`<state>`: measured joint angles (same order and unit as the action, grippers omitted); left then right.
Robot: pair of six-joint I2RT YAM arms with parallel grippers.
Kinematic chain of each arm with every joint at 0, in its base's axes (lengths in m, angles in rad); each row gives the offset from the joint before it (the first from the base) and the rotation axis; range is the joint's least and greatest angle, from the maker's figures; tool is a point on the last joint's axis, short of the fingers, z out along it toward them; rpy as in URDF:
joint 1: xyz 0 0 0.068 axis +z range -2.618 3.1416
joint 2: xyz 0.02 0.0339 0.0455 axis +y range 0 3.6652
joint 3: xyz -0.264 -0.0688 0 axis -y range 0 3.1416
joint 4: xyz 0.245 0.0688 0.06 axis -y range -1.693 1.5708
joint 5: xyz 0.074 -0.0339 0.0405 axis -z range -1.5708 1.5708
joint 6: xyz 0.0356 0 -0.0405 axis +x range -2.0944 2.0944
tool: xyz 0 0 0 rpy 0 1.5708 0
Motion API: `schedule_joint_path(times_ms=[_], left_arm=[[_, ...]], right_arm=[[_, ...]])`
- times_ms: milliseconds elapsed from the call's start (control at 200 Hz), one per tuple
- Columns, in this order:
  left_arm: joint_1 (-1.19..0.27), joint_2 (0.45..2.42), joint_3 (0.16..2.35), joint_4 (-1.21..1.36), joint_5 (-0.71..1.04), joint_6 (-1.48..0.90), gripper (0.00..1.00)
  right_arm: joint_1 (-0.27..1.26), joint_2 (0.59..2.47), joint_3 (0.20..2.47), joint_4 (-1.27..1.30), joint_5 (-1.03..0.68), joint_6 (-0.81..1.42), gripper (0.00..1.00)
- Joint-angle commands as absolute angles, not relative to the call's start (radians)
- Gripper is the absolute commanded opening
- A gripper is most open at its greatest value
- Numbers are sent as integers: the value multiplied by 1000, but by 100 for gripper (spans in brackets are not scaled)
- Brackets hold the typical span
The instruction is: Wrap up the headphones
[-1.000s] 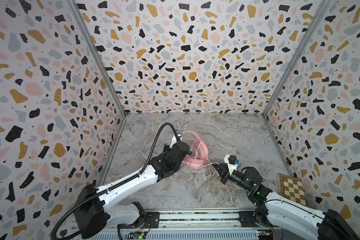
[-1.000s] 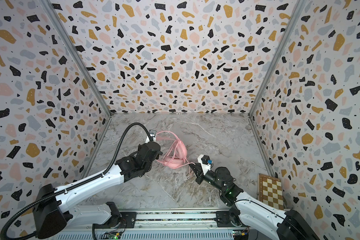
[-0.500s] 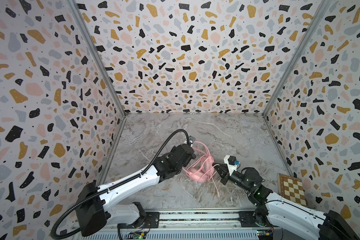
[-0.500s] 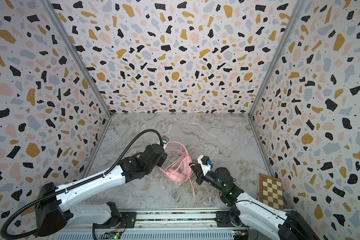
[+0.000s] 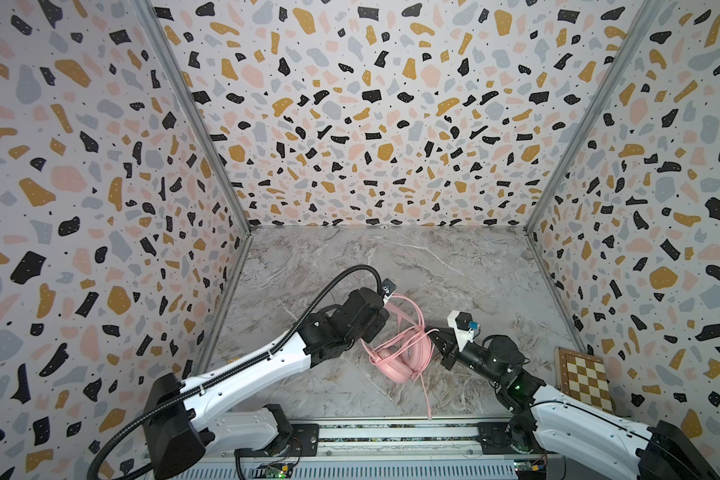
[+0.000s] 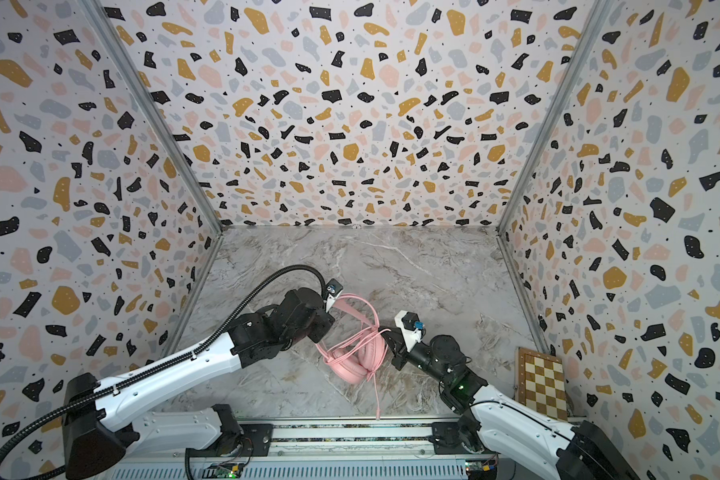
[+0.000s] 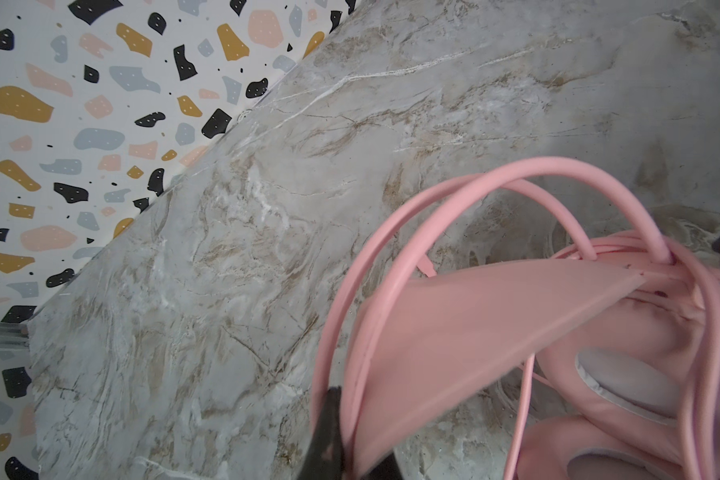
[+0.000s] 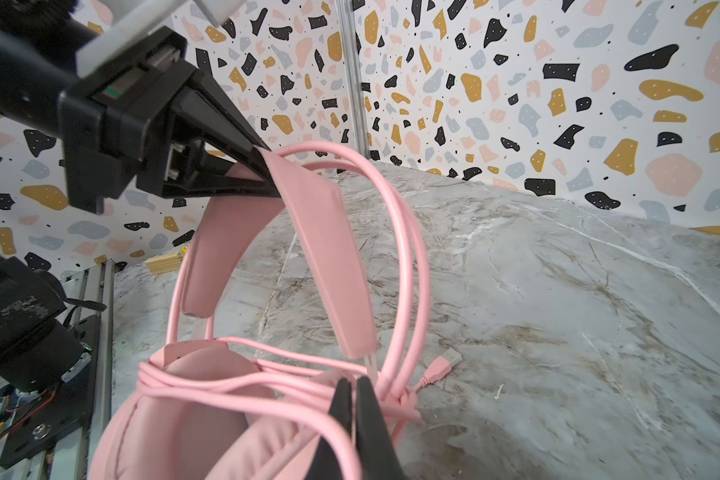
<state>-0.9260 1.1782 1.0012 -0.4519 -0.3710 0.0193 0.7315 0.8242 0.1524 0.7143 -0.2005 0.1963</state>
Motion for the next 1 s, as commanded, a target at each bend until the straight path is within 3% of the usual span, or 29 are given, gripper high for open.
schedule_joint_path(times_ms=[0, 235, 435, 996], left_arm=[[-933, 1099, 998, -479, -385, 49, 0], [-932, 1002, 1003, -442, -266, 69, 0], [-932, 1068, 1039, -510, -88, 95, 0], [-864, 1019, 1010, -350, 78, 31, 0]], right_arm=[[723, 827, 179, 729, -113, 198, 7], [715, 870, 205, 692, -83, 203, 16], [713, 873, 207, 696, -89, 208, 22], [660, 879, 228, 627, -55, 239, 36]])
